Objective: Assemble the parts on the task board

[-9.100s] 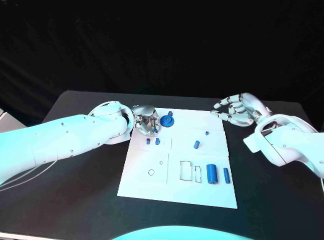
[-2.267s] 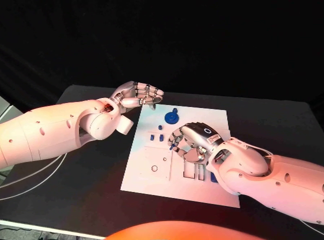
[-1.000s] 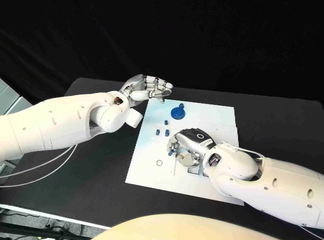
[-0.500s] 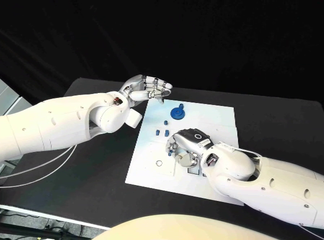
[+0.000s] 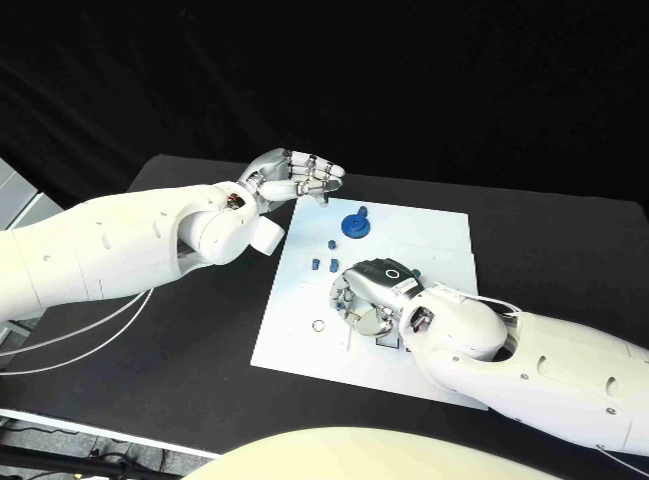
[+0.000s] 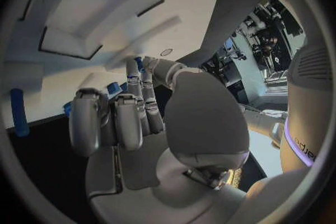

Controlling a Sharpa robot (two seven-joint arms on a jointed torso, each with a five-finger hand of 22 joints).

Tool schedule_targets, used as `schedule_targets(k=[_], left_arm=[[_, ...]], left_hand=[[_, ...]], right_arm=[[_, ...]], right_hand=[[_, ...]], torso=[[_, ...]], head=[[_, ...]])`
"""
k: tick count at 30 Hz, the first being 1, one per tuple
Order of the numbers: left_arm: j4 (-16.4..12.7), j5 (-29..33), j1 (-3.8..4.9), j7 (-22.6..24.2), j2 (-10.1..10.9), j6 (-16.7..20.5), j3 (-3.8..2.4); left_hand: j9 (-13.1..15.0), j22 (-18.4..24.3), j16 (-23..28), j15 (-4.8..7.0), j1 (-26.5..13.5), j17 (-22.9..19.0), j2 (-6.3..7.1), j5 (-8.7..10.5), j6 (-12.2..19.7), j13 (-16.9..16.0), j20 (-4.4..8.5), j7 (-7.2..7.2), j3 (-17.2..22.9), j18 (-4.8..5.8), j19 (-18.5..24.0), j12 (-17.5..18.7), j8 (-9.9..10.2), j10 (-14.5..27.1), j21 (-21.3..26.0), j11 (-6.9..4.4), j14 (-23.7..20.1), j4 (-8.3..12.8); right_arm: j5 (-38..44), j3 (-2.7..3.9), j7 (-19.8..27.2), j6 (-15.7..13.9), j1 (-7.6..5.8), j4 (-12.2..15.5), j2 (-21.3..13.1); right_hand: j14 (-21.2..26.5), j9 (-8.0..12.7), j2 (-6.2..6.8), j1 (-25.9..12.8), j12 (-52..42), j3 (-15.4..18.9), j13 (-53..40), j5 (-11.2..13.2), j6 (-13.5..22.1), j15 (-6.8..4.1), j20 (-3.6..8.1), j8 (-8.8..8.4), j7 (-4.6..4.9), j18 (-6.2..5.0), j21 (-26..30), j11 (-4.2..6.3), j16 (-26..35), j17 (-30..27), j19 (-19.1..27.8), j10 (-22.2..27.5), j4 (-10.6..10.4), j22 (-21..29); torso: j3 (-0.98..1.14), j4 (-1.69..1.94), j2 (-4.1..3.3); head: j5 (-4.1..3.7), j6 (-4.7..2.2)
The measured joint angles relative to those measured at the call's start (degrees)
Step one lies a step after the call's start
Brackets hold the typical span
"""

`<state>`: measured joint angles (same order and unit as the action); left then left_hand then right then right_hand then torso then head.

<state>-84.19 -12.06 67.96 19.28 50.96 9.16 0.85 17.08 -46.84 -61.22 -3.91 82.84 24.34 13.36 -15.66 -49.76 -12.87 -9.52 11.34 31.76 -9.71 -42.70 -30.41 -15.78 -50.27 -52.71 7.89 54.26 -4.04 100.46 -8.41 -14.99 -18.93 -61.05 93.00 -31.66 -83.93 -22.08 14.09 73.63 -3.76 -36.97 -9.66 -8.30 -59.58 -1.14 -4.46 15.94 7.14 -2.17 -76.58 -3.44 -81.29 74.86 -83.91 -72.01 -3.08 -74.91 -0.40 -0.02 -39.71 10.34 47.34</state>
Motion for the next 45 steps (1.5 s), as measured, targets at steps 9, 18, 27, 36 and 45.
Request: schedule_targets(k=[9,18,27,36,45], left_arm=[[-0.01,0.01,0.0,-0.11,0.07,-0.01,0.0],[0.18,0.02,0.0,-0.26,0.11,-0.04,0.0],[0.35,0.06,0.0,-0.36,0.17,-0.07,0.01],[0.44,0.1,-0.01,-0.42,0.11,-0.12,0.12],[0.44,0.14,-0.01,-0.44,0.09,-0.19,0.18]], left_hand=[[0.0,0.0,0.0,0.0,0.0,0.0,0.0,0.0,0.0,0.07,0.0,0.0,0.0,0.0,0.0,0.0,-0.21,0.0,0.0,0.0,0.0,0.0],[0.01,0.0,0.0,0.0,0.0,0.01,0.0,0.0,0.0,0.07,0.0,0.0,0.0,0.0,0.0,0.0,-0.21,0.0,0.0,0.0,0.0,0.0],[0.01,0.0,0.0,0.0,0.0,-0.05,0.0,0.0,0.0,0.12,0.0,0.0,0.0,0.0,0.0,0.0,-0.21,0.2,0.0,0.2,0.0,0.0],[0.01,0.0,0.0,0.0,0.0,-0.05,0.0,0.0,0.0,0.12,0.0,0.0,0.0,0.0,0.0,0.0,-0.21,0.2,0.0,0.2,0.0,0.0],[0.01,0.0,0.0,0.0,0.0,-0.05,0.0,0.0,0.0,0.12,0.0,0.0,0.0,0.0,0.0,0.0,-0.21,0.2,0.0,0.2,0.0,0.0]], right_arm=[[-0.32,-0.31,0.38,-2.2,0.25,0.36,-0.86],[-1.26,-0.05,0.53,-6.45,0.05,3.78,-5.08],[-3.5,1.23,0.49,-7.27,-3.49,8.04,-13.88],[-5.5,1.65,0.52,-4.34,-6.49,7.18,-18.17],[-6.53,1.63,1.15,-0.87,-6.84,4.24,-16.87]], right_hand=[[0.54,1.21,1.37,0.2,-0.29,4.75,2.65,0.45,3.9,1.98,-2.04,-3.4,0.63,-1.55,11.22,-1.95,4.69,-7.77,1.88,10.35,-0.38,0.01],[1.04,1.68,0.42,2.4,-2.67,9.83,2.95,0.45,4.32,2.47,-2.31,-4.53,0.22,-2.26,14.38,-2.42,5.37,-10.05,2.59,12.64,-1.44,-0.04],[0.4,1.8,0.33,3.51,-5.34,10.1,2.94,0.45,3.4,1.84,-1.89,-4.75,0.16,-2.27,9.75,-1.94,3.0,-6.89,0.91,12.07,-1.59,-0.04],[0.2,2.12,1.06,4.24,-6.14,9.68,3.05,-0.03,3.08,1.64,-1.8,-5.44,-0.23,-2.26,7.91,-1.78,2.06,-5.46,0.4,11.4,-1.81,-0.03],[0.2,2.27,1.7,4.27,-6.22,10.11,3.23,-0.04,3.38,1.64,-1.8,-5.76,-0.53,-2.26,7.91,-1.9,2.06,-5.59,0.4,11.93,-1.9,-0.02]], torso=[[0.05,-0.01,0.02],[0.05,-0.01,0.07],[0.02,-0.16,0.14],[0.04,-0.36,0.23],[0.1,-0.33,0.19]], head=[[0.06,-0.24],[-0.21,-0.69],[-1.34,-1.52],[-2.35,-2.15],[-2.45,-2.09]])
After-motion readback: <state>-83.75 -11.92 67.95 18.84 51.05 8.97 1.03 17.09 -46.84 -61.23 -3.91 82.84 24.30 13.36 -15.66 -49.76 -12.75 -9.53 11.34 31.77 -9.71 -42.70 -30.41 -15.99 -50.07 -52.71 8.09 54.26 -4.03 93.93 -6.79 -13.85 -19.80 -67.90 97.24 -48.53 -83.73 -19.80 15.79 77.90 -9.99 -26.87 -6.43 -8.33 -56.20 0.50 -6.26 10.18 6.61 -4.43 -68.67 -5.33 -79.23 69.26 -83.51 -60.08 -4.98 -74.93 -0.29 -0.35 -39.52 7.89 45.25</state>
